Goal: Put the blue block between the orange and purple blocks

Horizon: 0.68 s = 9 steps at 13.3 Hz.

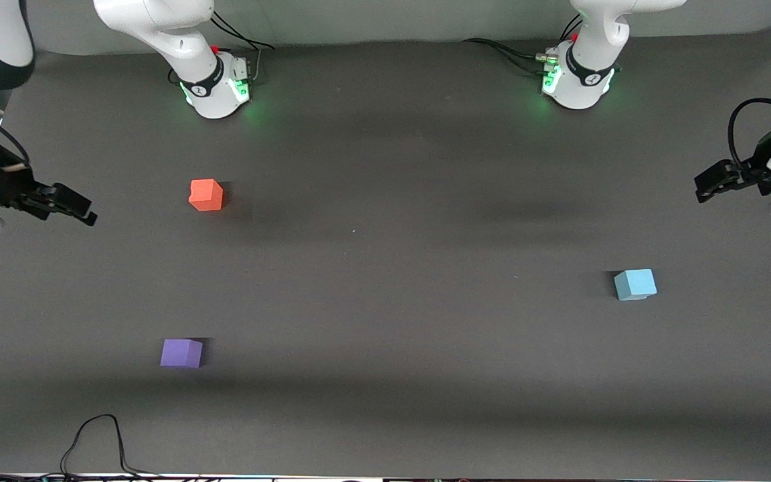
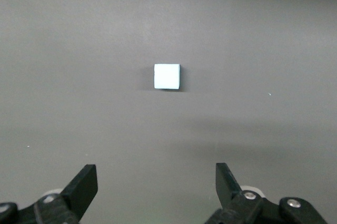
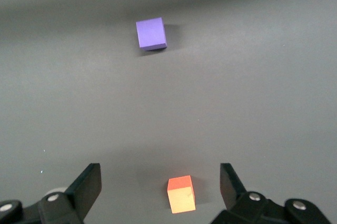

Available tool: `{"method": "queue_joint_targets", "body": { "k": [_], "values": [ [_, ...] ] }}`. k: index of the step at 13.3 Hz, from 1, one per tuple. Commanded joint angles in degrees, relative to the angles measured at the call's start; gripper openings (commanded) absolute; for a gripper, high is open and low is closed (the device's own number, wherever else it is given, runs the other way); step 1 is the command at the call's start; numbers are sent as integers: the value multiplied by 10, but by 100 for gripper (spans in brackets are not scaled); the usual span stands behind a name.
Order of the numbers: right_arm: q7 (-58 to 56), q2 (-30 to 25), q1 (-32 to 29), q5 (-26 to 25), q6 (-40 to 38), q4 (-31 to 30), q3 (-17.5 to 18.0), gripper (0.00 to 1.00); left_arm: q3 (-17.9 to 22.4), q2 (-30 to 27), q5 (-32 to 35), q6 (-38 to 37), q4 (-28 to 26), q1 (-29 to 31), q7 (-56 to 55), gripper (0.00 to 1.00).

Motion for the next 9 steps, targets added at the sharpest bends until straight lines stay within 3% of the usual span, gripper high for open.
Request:
{"method": "queue_joint_targets", "body": {
  "k": [1,3,9],
  "values": [
    [-12,-14,6,-4,-27,-1,3,100,10,17,-3,-59,45,-14,49,100],
    [-12,-13,9,-4,-35,-6,5,100,11,32,-11,-65,64,-5,46,100],
    [-12,-14,-1,-6,-44,-6,39,100,11,47,-13,-74,50,6,57,100]
  ]
}}
